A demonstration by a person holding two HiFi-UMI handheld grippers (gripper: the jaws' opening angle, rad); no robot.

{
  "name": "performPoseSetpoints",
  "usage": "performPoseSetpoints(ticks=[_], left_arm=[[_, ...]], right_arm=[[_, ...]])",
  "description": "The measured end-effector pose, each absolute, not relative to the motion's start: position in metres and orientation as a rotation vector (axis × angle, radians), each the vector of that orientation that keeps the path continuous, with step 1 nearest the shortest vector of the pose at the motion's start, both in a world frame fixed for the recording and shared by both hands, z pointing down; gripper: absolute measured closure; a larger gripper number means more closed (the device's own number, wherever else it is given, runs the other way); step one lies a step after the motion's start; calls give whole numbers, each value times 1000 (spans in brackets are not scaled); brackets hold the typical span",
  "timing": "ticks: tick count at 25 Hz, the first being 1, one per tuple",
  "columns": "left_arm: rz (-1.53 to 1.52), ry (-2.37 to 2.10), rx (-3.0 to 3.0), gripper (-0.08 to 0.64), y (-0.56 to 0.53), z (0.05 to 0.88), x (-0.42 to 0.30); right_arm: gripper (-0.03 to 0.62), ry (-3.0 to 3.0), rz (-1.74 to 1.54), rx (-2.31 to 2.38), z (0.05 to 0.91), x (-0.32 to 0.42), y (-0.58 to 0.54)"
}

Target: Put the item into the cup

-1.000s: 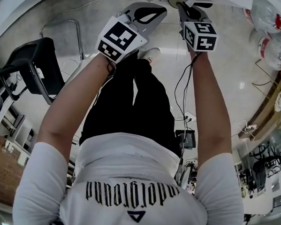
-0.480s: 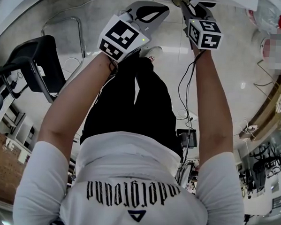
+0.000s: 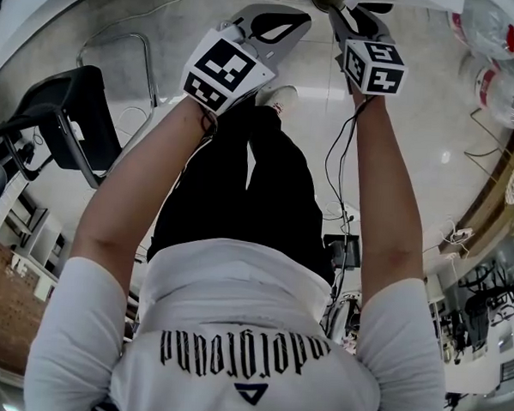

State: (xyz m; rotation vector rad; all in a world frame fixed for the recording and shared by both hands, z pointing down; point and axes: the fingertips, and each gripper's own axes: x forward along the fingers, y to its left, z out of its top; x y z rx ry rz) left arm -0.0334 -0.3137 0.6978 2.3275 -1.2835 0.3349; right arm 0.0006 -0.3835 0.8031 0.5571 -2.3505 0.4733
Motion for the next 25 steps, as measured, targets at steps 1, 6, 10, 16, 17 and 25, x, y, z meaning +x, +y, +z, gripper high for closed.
performPoseSetpoints(ticks=[1, 6, 10, 16, 17, 25], left_arm=[[335, -1286, 2326, 545, -313, 696, -33], [315, -1322, 2317, 545, -316, 682, -34], [264, -1339, 2308, 545, -315, 660, -27], [216, -1363, 2322, 545, -301, 605, -26], [212, -1369, 2325, 545, -297, 593, -26], [160, -1372, 2406, 545, -265, 487, -14]], right_arm=[[472, -2354, 479, 563, 800, 3, -382], [481, -2382, 463, 578, 775, 10, -376], [521, -2424, 429, 572, 737, 20, -364], [559, -2531, 360, 535, 652, 30, -337], [561, -2545, 350, 535, 635, 33, -332], [572, -2642, 257, 544, 505, 51, -300]])
